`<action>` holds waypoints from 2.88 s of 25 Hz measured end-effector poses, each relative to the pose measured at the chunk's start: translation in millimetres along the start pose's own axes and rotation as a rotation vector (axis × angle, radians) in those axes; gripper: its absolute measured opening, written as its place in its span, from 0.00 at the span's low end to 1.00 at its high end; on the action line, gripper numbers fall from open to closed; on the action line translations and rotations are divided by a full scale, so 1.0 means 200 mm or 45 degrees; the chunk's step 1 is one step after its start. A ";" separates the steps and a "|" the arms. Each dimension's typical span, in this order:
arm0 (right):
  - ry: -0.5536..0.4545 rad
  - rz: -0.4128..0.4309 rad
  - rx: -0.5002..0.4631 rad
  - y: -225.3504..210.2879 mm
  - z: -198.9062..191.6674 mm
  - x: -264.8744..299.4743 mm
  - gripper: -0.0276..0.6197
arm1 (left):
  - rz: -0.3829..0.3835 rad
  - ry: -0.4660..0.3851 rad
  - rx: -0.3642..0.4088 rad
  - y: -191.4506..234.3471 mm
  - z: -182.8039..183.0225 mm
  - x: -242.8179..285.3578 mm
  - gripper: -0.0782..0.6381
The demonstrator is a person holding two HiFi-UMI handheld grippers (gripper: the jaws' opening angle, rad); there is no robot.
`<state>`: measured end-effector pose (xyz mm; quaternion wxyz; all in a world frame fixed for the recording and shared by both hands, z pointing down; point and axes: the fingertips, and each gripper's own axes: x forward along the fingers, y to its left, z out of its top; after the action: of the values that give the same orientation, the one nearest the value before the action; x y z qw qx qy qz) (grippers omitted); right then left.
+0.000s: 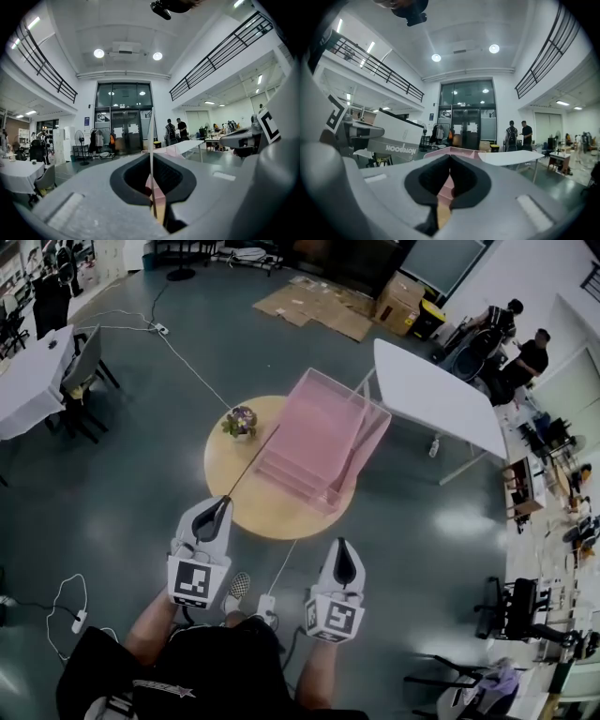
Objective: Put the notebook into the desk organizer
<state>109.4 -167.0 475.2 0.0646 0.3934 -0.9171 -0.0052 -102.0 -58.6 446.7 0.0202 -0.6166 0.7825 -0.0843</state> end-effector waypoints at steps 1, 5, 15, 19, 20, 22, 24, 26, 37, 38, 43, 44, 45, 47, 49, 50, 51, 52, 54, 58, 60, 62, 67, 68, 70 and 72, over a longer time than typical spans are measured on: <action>0.003 -0.010 0.008 -0.02 -0.01 0.03 0.05 | -0.009 0.002 0.005 0.00 0.00 0.05 0.13; 0.008 -0.053 0.034 -0.10 -0.03 0.15 0.05 | -0.044 -0.002 0.042 0.00 0.01 0.24 0.13; -0.001 -0.141 0.070 -0.22 -0.02 0.24 0.05 | -0.093 -0.059 0.101 -0.01 0.13 0.50 0.13; -0.011 -0.166 0.073 -0.27 0.01 0.25 0.05 | -0.096 -0.088 0.157 -0.02 0.19 0.58 0.13; -0.012 -0.170 0.075 -0.27 0.01 0.26 0.05 | -0.099 -0.097 0.168 -0.02 0.21 0.60 0.13; -0.011 -0.183 0.076 -0.28 0.01 0.27 0.05 | -0.109 -0.119 0.196 -0.02 0.23 0.64 0.13; -0.014 -0.206 0.073 -0.29 0.01 0.28 0.05 | -0.122 -0.139 0.225 -0.01 0.25 0.69 0.13; -0.018 -0.235 0.072 -0.29 0.02 0.29 0.05 | -0.141 -0.153 0.244 0.00 0.26 0.73 0.13; -0.006 -0.441 0.110 -0.27 0.05 0.40 0.05 | -0.298 -0.146 0.425 0.00 0.24 1.06 0.13; -0.002 -0.462 0.113 -0.27 0.04 0.41 0.05 | -0.316 -0.142 0.445 -0.02 0.23 1.10 0.13; 0.009 -0.553 0.126 -0.27 0.02 0.45 0.05 | -0.407 -0.151 0.579 -0.07 0.17 1.26 0.13; 0.013 -0.574 0.141 -0.27 0.01 0.45 0.05 | -0.424 -0.149 0.599 -0.08 0.16 1.29 0.13; 0.020 -0.597 0.154 -0.27 0.01 0.45 0.05 | -0.442 -0.144 0.620 -0.09 0.15 1.32 0.13; 0.028 -0.645 0.169 -0.26 0.01 0.45 0.05 | -0.480 -0.130 0.678 -0.11 0.12 1.37 0.13; 0.033 -0.682 0.177 -0.24 0.01 0.46 0.05 | -0.522 -0.111 0.750 -0.15 0.08 1.41 0.13; 0.038 -0.696 0.175 -0.24 0.00 0.47 0.05 | -0.541 -0.107 0.782 -0.17 0.06 1.44 0.13; 0.042 -0.708 0.173 -0.23 0.00 0.48 0.05 | -0.558 -0.107 0.812 -0.19 0.03 1.46 0.13; 0.043 -0.721 0.172 -0.23 0.00 0.48 0.05 | -0.573 -0.107 0.842 -0.21 0.01 1.48 0.13; 0.048 -0.748 0.174 -0.23 -0.01 0.48 0.05 | -0.598 -0.099 0.905 -0.25 -0.04 1.51 0.13; 0.073 -0.797 0.177 -0.25 -0.02 0.47 0.05 | -0.678 -0.067 0.986 -0.34 -0.11 1.55 0.13; 0.086 -0.822 0.178 -0.25 -0.03 0.47 0.05 | -0.723 -0.065 1.007 -0.37 -0.14 1.55 0.13; 0.093 -0.849 0.181 -0.25 -0.04 0.47 0.05 | -0.749 -0.070 1.045 -0.40 -0.16 1.55 0.13; 0.107 -0.886 0.186 -0.24 -0.04 0.47 0.05 | -0.844 -0.096 1.101 -0.50 -0.21 1.52 0.15; 0.113 -0.893 0.191 -0.24 -0.05 0.46 0.05 | -0.868 -0.097 1.110 -0.53 -0.23 1.51 0.15; 0.122 -0.907 0.197 -0.23 -0.06 0.46 0.05 | -0.912 -0.089 1.131 -0.58 -0.27 1.50 0.16; 0.126 -0.924 0.196 -0.22 -0.05 0.44 0.05 | -0.941 -0.086 1.149 -0.61 -0.30 1.48 0.17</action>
<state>82.2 -260.1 492.7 0.0733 0.6962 -0.7116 0.0602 -63.2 -366.0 546.6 0.2752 -0.7814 0.4009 -0.3911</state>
